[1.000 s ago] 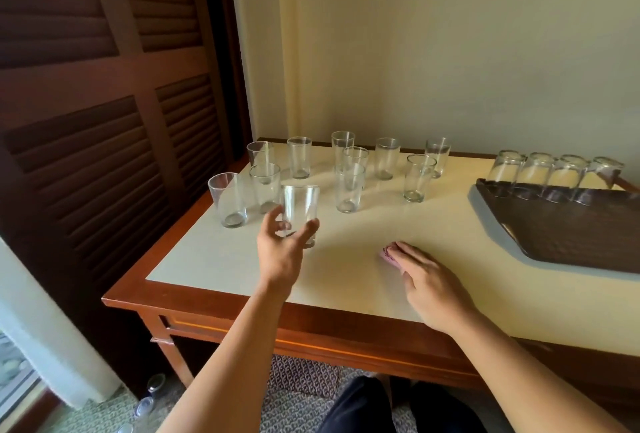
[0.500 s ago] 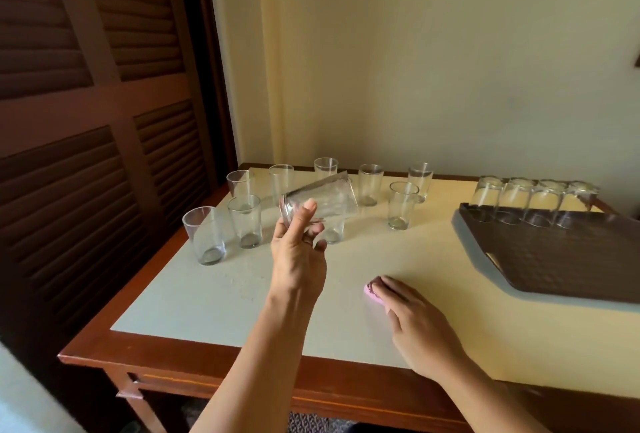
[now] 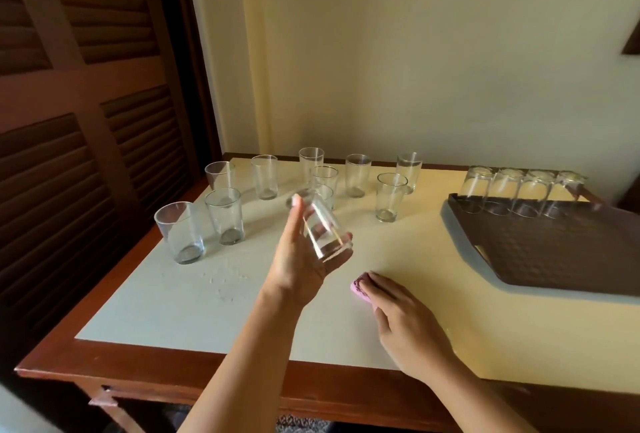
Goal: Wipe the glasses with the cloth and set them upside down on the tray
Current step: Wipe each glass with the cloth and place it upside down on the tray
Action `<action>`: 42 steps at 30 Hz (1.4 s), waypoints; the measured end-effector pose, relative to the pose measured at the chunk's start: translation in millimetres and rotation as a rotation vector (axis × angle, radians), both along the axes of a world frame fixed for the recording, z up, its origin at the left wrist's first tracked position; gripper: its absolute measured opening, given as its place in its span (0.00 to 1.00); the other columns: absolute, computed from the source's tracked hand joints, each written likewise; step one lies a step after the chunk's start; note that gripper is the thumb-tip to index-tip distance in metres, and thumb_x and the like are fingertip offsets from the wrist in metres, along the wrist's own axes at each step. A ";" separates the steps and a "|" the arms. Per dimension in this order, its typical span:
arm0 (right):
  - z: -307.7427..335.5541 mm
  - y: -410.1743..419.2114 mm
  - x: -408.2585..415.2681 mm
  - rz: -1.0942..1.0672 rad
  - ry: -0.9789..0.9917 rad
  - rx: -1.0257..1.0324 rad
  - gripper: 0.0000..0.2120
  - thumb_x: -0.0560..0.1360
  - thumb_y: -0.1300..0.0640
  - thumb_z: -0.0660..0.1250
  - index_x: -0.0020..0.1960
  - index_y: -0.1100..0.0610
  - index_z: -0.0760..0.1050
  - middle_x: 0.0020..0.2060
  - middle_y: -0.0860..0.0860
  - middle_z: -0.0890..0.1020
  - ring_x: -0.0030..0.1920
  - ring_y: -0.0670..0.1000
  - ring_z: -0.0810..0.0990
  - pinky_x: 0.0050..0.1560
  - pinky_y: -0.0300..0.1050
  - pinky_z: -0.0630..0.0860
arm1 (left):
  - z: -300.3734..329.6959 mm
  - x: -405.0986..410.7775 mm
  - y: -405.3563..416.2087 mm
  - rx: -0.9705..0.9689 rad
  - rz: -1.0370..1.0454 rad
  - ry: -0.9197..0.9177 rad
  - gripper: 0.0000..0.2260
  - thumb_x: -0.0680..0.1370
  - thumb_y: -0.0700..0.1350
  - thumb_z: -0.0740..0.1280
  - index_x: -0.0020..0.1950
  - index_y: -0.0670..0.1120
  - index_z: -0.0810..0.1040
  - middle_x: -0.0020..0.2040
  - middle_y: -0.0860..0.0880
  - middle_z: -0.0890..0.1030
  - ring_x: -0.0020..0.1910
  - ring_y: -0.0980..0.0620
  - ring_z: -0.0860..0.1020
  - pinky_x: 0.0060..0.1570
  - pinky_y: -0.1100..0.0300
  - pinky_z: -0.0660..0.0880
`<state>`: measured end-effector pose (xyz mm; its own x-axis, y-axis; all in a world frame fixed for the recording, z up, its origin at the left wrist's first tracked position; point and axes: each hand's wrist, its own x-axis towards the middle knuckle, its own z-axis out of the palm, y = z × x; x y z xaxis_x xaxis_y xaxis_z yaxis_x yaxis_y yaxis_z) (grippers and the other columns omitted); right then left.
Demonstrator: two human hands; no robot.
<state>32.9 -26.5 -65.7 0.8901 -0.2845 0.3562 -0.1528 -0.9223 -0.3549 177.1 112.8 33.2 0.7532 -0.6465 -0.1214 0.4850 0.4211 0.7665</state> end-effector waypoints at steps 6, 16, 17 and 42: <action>-0.4 -0.7 0.5 0.028 -0.082 -0.008 0.25 0.78 0.65 0.70 0.73 0.49 0.75 0.71 0.47 0.76 0.71 0.49 0.75 0.65 0.39 0.73 | -18.4 8.0 1.8 0.332 0.027 -0.249 0.27 0.70 0.55 0.71 0.66 0.46 0.75 0.56 0.44 0.78 0.42 0.44 0.82 0.44 0.51 0.79; -0.6 -6.1 3.8 0.073 -0.211 0.229 0.26 0.79 0.71 0.65 0.70 0.47 0.76 0.68 0.39 0.77 0.69 0.44 0.76 0.70 0.34 0.70 | -22.6 -21.1 10.9 0.087 0.134 -0.282 0.12 0.73 0.50 0.77 0.56 0.59 0.86 0.48 0.53 0.85 0.43 0.53 0.81 0.50 0.55 0.76; 3.3 -7.8 4.4 0.084 -0.249 0.377 0.26 0.80 0.72 0.63 0.70 0.47 0.76 0.67 0.40 0.79 0.69 0.44 0.77 0.71 0.37 0.70 | -20.7 -25.8 9.3 0.012 0.085 -0.184 0.11 0.74 0.50 0.76 0.56 0.58 0.85 0.49 0.50 0.85 0.44 0.50 0.83 0.51 0.51 0.78; 111.5 0.6 -20.5 0.210 -0.770 0.466 0.20 0.82 0.71 0.56 0.74 0.67 0.67 0.79 0.62 0.61 0.80 0.62 0.62 0.76 0.64 0.65 | 13.3 -87.6 -52.0 -0.011 0.075 -0.513 0.34 0.74 0.56 0.75 0.78 0.51 0.71 0.74 0.44 0.77 0.67 0.39 0.78 0.49 0.56 0.77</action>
